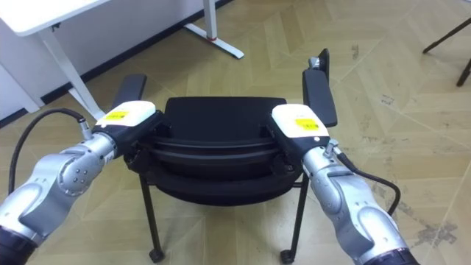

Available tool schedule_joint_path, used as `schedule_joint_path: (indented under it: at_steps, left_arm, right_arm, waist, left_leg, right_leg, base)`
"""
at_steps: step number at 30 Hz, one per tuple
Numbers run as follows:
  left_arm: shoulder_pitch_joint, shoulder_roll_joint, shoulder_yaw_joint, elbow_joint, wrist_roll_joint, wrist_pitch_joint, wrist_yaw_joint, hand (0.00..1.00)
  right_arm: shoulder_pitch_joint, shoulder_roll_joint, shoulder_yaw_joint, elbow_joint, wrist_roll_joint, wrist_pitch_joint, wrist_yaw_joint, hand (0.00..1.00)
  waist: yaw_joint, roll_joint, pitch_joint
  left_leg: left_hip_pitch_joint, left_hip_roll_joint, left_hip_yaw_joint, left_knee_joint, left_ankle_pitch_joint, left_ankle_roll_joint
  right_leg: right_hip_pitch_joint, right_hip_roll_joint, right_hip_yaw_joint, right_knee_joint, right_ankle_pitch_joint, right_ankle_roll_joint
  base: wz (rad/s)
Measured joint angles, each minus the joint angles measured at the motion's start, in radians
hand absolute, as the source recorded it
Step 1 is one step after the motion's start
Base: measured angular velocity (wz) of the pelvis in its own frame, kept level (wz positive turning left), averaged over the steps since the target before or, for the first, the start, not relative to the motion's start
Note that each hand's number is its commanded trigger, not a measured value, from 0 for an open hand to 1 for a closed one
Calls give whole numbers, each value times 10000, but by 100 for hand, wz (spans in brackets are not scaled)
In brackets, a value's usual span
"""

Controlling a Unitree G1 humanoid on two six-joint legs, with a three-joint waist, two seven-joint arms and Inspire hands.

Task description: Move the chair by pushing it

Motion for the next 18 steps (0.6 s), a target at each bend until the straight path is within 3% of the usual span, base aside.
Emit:
schedule_joint_path:
  at_steps: [3,9,12,13,14,16,17,18]
  left_arm:
    - [-38,33,14,5,32,-10,-2,100]
    - [-53,-11,150,327,209,-169,17,100]
    - [-100,-129,130,662,207,-230,26,100]
    - [-92,-187,109,752,206,-231,9,100]
    - [-68,-211,106,784,209,-229,-93,100]
    - [-17,-229,115,775,207,-229,-158,100]
    - [18,-272,139,775,210,-223,-163,100]
    - [17,-364,132,777,204,-223,-162,100]
  right_arm:
    - [-64,46,14,93,41,-7,0,100]
    - [-64,249,23,288,15,-105,0,100]
    - [-55,277,32,538,21,-249,0,100]
    - [-23,270,31,576,21,-276,9,100]
    - [15,270,32,606,-8,-315,14,100]
    - [33,269,38,610,-27,-321,16,100]
    - [36,256,43,607,-58,-332,15,100]
    - [32,150,42,564,-115,-336,-12,100]
  waist:
    - [-1,-32,26]
    - [2,18,62]
    - [-124,-42,70]
    - [-122,-23,67]
    - [-58,34,60]
    - [8,49,69]
    - [-21,-5,61]
    - [-43,-74,40]
  left_leg:
    - [-100,106,24,211,-145,-52]
    - [-629,549,82,2034,-890,-334]
    - [-1209,811,668,3676,-920,-376]
    - [-1468,1030,806,4493,-900,-396]
    - [-1682,1279,868,5108,-856,-464]
    - [-2064,1502,874,5969,-634,-499]
    - [-2480,1428,653,6495,-447,-493]
    - [-2858,1145,438,6269,-634,-402]
  right_leg:
    - [-54,48,-125,99,-38,-47]
    - [-124,212,-722,1054,-696,-338]
    - [-140,193,-943,1564,-1294,-493]
    - [-122,221,-975,1813,-1550,-591]
    - [-94,265,-930,2029,-1678,-729]
    - [-73,340,-885,2321,-1814,-822]
    - [-35,272,-903,2510,-1950,-915]
    - [-41,169,-968,2613,-2036,-928]
  base:
    - [-1]
    - [8]
    - [33]
    - [6]
    - [0]
    - [1]
    - [20]
    - [18]
